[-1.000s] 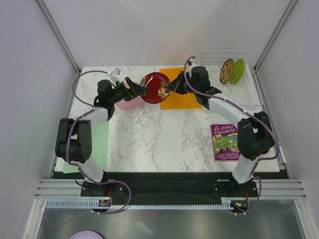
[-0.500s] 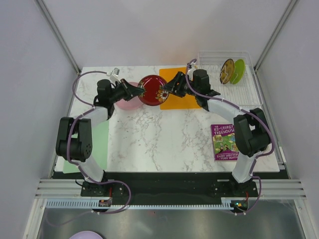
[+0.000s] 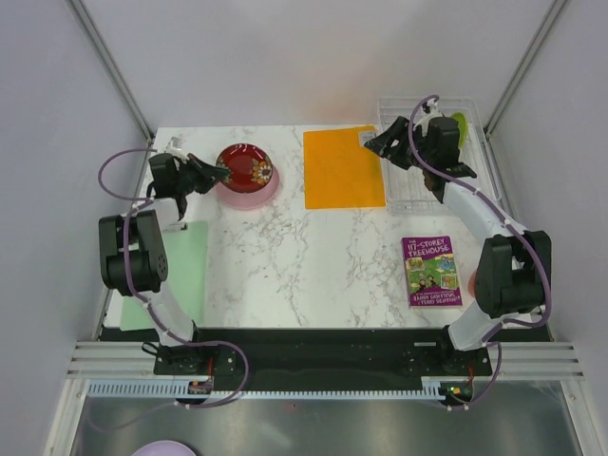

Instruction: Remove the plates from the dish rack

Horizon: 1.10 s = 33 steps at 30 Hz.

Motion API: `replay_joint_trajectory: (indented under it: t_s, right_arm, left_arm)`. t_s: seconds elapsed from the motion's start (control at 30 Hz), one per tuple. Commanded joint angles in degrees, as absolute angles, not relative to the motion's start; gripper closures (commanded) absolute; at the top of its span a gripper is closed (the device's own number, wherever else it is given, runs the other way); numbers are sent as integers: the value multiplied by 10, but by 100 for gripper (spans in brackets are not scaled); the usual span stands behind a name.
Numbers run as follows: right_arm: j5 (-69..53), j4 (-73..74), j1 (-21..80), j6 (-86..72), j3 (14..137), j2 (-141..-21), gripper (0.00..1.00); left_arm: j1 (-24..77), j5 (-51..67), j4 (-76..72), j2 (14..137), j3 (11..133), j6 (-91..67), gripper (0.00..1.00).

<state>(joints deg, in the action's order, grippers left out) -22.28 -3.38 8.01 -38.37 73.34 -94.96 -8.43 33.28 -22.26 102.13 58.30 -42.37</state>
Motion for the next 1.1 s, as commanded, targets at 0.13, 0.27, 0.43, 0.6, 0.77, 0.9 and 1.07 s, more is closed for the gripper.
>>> replay_joint_trajectory:
  t_s: [0.13, 0.27, 0.43, 0.6, 0.77, 0.9, 1.07]
  right_arm:
    - [-209, -1, 72, -331, 721, -931, 28]
    - [-208, 13, 68, -324, 721, -933, 28]
    - [-208, 16, 64, -317, 719, -934, 28]
    - [-207, 25, 58, -308, 725, -938, 28]
    - [-182, 67, 51, -272, 763, -940, 28]
    - [-168, 92, 43, -249, 792, -944, 28]
    - [-123, 146, 33, -211, 845, -948, 27]
  left_arm:
    - [-83, 363, -233, 1106, 647, -421, 98]
    - [-83, 342, -229, 1128, 644, -417, 98]
    - [-83, 327, -233, 1138, 641, -418, 98]
    - [-83, 309, -228, 1144, 646, -411, 96]
    - [-83, 320, -227, 1154, 656, -403, 60]
    - [-82, 316, -220, 1150, 654, -397, 38]
    - [-82, 306, -169, 1132, 669, -371, 0]
